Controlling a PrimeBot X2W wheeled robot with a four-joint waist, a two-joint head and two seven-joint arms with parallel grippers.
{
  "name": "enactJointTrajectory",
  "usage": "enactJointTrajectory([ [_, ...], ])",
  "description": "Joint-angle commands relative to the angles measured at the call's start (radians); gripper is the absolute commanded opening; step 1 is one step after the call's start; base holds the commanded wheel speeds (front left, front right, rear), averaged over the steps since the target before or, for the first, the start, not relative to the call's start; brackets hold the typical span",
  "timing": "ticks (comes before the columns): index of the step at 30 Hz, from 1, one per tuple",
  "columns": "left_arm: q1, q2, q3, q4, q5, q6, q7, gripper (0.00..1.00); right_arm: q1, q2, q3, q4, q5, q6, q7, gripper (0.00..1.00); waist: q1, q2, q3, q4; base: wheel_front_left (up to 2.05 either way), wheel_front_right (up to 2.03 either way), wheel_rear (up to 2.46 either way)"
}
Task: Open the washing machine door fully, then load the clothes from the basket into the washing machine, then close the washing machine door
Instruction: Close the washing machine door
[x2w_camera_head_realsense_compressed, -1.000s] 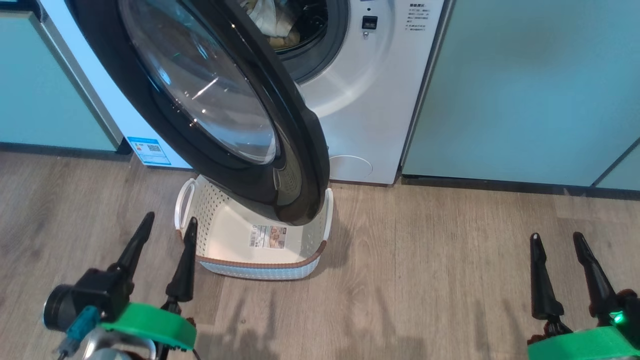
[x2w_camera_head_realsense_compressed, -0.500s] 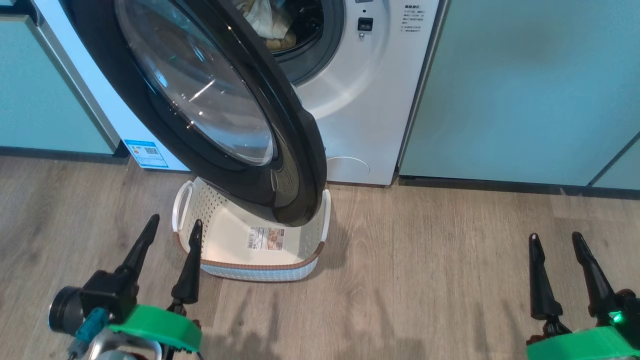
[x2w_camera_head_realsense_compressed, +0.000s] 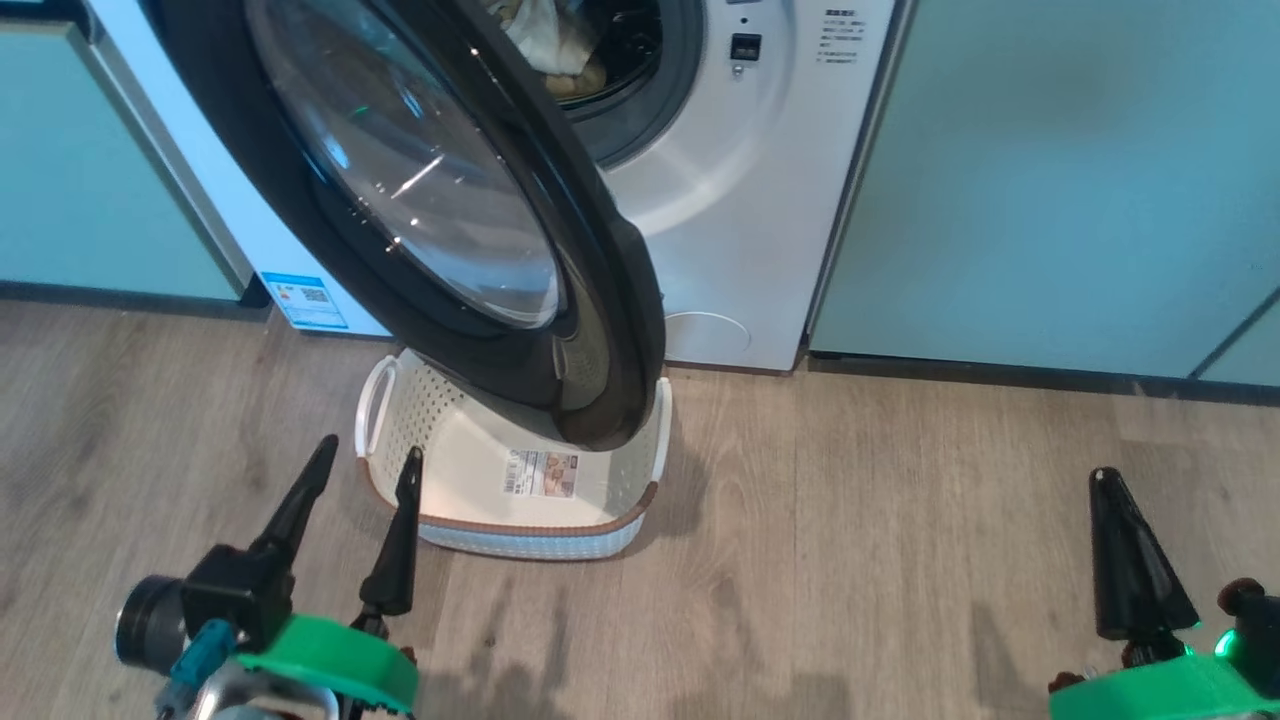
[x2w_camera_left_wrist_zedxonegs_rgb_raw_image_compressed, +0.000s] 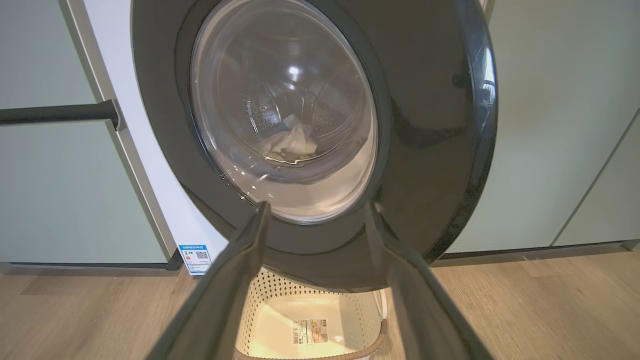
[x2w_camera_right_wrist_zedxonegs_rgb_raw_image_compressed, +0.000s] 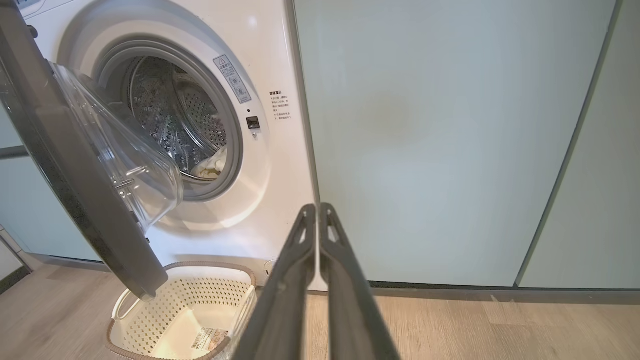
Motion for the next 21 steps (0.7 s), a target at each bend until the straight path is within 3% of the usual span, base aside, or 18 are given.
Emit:
enactJointTrajectory([
  [1,-0.039,0.014,0.040,-0.036,0.011,0.004,-0.001,1.00,-0.007,-0.008,0.022,-0.028,0.005,0.001,0.000,0.00,0.0000,-0.0001,0.000,0.010,0.00,0.00,0.00],
  [7,-0.042,0.013,0.030,-0.038,0.008,0.002,0.002,1.00,-0.013,-0.008,0.028,-0.016,0.003,0.001,0.006,0.00,0.0000,-0.0001,0.004,0.055,0.00,0.00,0.00],
  [21,-0.070,-0.002,-0.030,-0.008,0.008,-0.017,0.005,1.00,-0.115,-0.008,0.038,0.057,-0.011,0.001,-0.002,0.00,0.0000,-0.0001,-0.018,0.254,0.00,0.00,0.00],
])
